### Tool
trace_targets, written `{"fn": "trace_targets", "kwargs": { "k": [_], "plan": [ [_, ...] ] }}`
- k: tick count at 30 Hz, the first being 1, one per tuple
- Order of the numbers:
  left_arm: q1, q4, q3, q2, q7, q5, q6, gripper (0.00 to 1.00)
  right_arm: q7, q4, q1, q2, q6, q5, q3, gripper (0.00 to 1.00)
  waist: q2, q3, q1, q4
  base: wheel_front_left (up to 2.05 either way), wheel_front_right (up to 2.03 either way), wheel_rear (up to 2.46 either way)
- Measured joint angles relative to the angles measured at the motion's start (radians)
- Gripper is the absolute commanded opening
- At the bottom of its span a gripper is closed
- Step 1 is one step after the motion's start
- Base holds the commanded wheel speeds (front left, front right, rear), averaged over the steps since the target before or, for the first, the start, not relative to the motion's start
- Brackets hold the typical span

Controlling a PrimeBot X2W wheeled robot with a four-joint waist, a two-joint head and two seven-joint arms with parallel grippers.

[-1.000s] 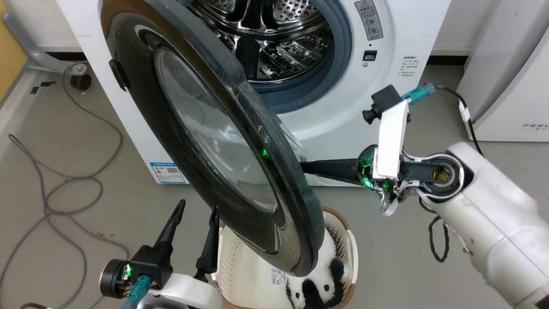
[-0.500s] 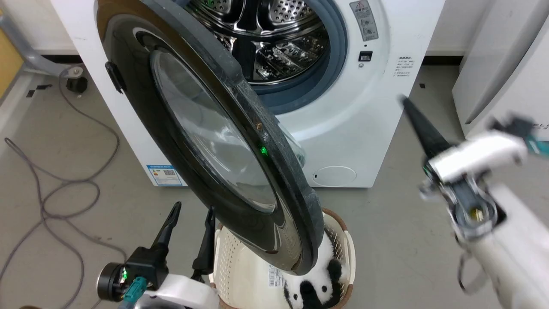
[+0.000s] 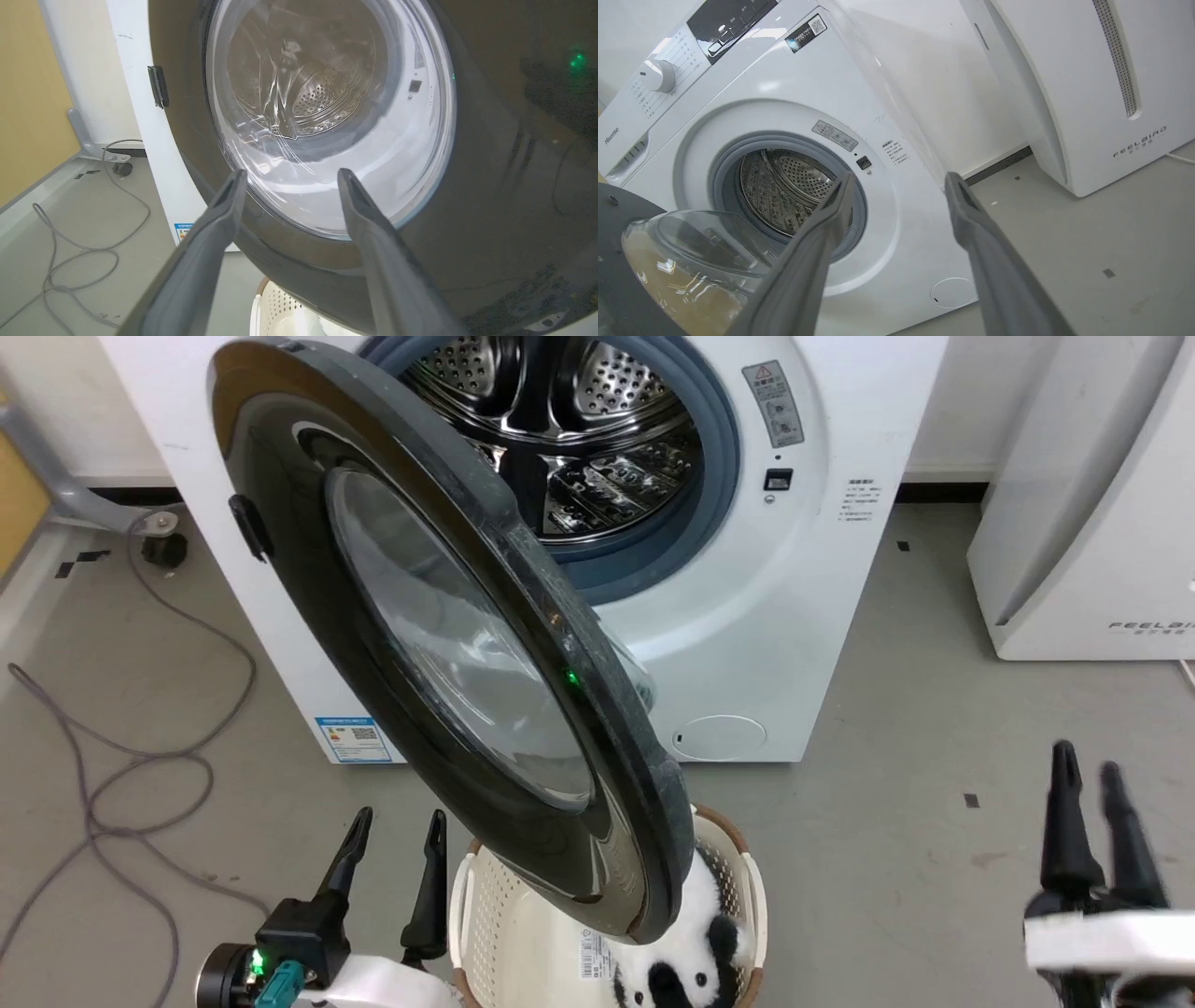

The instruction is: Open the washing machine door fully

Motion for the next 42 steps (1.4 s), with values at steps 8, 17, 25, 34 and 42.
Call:
{"fn": "trace_targets", "kwargs": {
  "k": [8, 17, 25, 34, 42],
  "plan": [
    [0.003, 0.008, 0.003, 0.0, 0.0, -0.002, 0.0, 1.0, 0.0, -0.255, 0.117, 0.04, 0.0, -0.449, -0.035, 1.0, 0.0, -0.005, 0.0, 0.011, 0.0, 0.0, 0.0],
    [0.016, 0.011, 0.011, 0.0, 0.0, -0.003, 0.0, 1.0, 0.001, -0.307, 0.239, 0.043, 0.0, -0.641, 0.085, 1.0, 0.0, -0.019, 0.0, 0.015, 0.0, 0.0, 0.0],
    [0.035, 0.016, 0.014, 0.0, 0.0, 0.0, 0.0, 1.0, 0.002, -0.255, 0.302, 0.044, 0.0, -0.643, 0.101, 1.0, 0.0, -0.031, 0.0, 0.016, 0.0, 0.0, 0.0],
    [0.046, 0.033, 0.007, 0.0, 0.0, 0.01, 0.0, 0.0, 0.002, -0.222, 0.3, 0.044, 0.0, -0.644, 0.097, 1.0, 0.0, -0.036, 0.0, 0.019, 0.0, 0.0, 0.0],
    [0.046, 0.035, -0.003, 0.0, 0.0, 0.01, 0.0, 0.0, 0.002, -0.213, 0.296, 0.044, 0.0, -0.641, 0.099, 1.0, 0.0, -0.033, -0.0001, 0.017, 0.0, 0.0, 0.0]
  ]
}}
